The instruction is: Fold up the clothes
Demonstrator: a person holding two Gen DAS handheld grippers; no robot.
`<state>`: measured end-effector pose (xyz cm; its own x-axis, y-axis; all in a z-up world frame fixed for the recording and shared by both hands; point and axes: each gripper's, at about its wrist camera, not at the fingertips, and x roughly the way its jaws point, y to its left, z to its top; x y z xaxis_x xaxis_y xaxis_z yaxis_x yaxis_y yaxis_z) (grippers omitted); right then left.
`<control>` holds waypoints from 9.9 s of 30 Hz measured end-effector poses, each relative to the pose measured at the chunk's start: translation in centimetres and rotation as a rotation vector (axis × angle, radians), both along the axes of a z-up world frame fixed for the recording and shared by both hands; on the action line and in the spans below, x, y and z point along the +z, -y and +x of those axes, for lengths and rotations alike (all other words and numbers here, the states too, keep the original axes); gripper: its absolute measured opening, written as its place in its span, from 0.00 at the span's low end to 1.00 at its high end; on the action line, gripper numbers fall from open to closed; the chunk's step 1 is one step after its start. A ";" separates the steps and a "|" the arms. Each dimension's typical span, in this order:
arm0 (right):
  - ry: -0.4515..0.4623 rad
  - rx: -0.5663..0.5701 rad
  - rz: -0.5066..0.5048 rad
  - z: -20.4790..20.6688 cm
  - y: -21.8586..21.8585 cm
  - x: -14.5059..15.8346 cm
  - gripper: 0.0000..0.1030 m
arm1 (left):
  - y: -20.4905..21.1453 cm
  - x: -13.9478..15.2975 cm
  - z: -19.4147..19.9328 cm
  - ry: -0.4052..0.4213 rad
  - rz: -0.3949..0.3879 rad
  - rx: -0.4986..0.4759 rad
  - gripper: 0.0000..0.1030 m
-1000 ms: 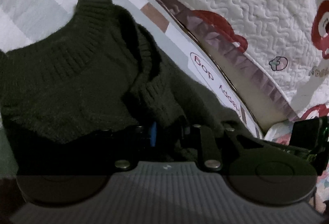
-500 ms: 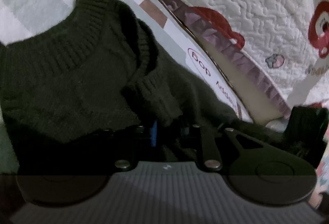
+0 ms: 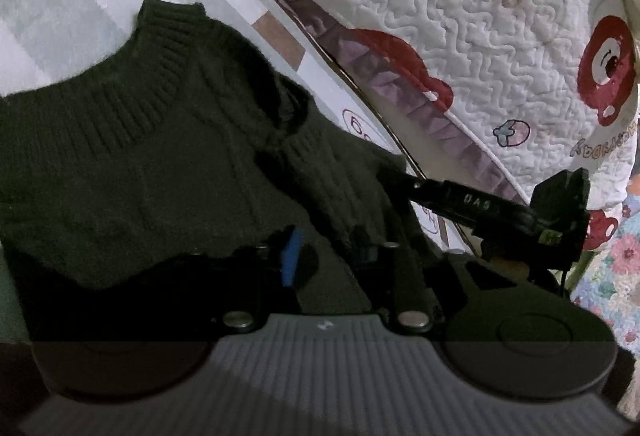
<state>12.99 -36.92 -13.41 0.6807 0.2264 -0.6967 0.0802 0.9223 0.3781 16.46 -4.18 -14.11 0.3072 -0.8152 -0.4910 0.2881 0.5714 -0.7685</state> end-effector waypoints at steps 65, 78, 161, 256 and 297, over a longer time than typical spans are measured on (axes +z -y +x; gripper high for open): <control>0.041 0.110 -0.305 -13.0 -1.2 0.3 0.56 | 0.2 1.6 7.6 0.131 0.400 0.231 0.44; 0.060 0.138 -0.309 -14.3 -6.7 2.8 0.56 | -9.0 2.3 -2.5 -0.096 0.298 0.145 0.64; 0.132 -0.282 0.329 -25.4 2.8 2.2 0.48 | 4.0 9.4 -11.4 0.130 0.232 -0.255 0.48; 0.114 -0.447 0.193 -34.7 7.3 0.4 0.43 | 21.3 8.3 -15.7 0.302 0.664 -0.546 0.54; 0.447 -0.489 0.264 -41.3 9.6 4.1 0.14 | 14.7 6.7 -17.6 0.200 0.653 -0.516 0.49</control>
